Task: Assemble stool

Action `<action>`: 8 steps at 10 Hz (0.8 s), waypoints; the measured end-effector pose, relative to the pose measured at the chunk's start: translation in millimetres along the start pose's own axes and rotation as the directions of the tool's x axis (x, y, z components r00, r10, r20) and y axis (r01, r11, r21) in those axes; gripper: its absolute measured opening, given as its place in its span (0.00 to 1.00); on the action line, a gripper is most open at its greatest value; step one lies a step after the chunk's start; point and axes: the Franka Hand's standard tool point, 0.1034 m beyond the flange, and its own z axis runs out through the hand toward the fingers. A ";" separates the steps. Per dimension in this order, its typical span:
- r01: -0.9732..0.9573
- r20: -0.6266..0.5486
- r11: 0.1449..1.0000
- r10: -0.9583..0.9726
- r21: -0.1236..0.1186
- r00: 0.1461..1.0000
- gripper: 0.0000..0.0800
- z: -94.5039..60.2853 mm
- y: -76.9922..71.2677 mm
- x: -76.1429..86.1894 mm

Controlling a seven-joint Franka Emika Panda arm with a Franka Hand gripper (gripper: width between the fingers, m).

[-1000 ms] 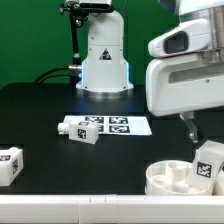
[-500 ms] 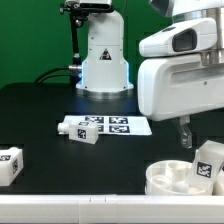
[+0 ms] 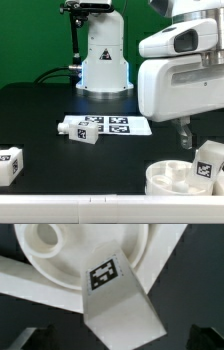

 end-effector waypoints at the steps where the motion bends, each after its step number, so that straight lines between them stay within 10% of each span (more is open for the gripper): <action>1: 0.036 0.014 0.999 -0.036 0.002 0.999 0.81 1.5 1.9 -1.1; 8: 0.251 0.090 0.968 -0.251 0.011 0.964 0.81 19.6 -3.5 -0.3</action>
Offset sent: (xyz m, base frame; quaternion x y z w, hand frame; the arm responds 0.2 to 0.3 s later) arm 0.0019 0.0319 -0.0161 0.0070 -0.1172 -0.2589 0.9587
